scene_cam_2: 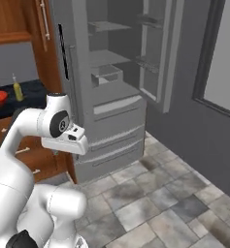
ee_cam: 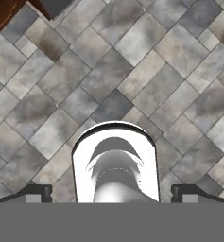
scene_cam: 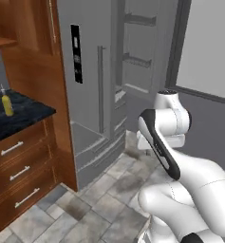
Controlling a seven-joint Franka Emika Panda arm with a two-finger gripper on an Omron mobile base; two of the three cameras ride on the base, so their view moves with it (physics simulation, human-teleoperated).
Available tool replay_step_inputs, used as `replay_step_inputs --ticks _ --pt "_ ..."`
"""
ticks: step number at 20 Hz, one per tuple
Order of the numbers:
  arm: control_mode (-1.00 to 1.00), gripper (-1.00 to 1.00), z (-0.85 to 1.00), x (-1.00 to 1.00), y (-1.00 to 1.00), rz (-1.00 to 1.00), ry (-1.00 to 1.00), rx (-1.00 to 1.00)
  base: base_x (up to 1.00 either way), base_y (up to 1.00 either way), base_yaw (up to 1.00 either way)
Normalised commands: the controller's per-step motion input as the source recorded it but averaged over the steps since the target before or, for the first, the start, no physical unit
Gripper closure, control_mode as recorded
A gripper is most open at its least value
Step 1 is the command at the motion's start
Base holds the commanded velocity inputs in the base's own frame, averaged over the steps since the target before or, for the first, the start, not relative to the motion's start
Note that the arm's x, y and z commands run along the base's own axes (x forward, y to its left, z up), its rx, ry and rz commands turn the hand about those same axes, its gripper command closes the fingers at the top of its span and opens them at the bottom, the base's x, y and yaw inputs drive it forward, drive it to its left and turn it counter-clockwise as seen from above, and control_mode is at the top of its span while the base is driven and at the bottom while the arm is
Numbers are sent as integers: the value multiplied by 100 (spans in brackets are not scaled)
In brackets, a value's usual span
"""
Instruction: Retrieve the bottle and the shaker from the cabinet and place them next to the mixing bowl on the counter. Then add garlic from the fridge to the mixing bowl.
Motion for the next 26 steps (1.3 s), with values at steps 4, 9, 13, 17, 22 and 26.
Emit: replay_step_inputs --ticks 4,9,13,17,22,26 --pt "100 -100 0 0 0 0 0 0 26 -68 57" --pt "100 -100 0 0 0 0 0 0 26 -91 44" --pt "100 -100 0 0 0 0 0 0 2 -96 23" --pt "100 -100 0 0 0 0 0 0 29 -89 21" --pt "100 -100 0 0 0 0 0 0 47 -36 20" --pt "100 -100 0 0 0 0 0 0 52 -23 28"
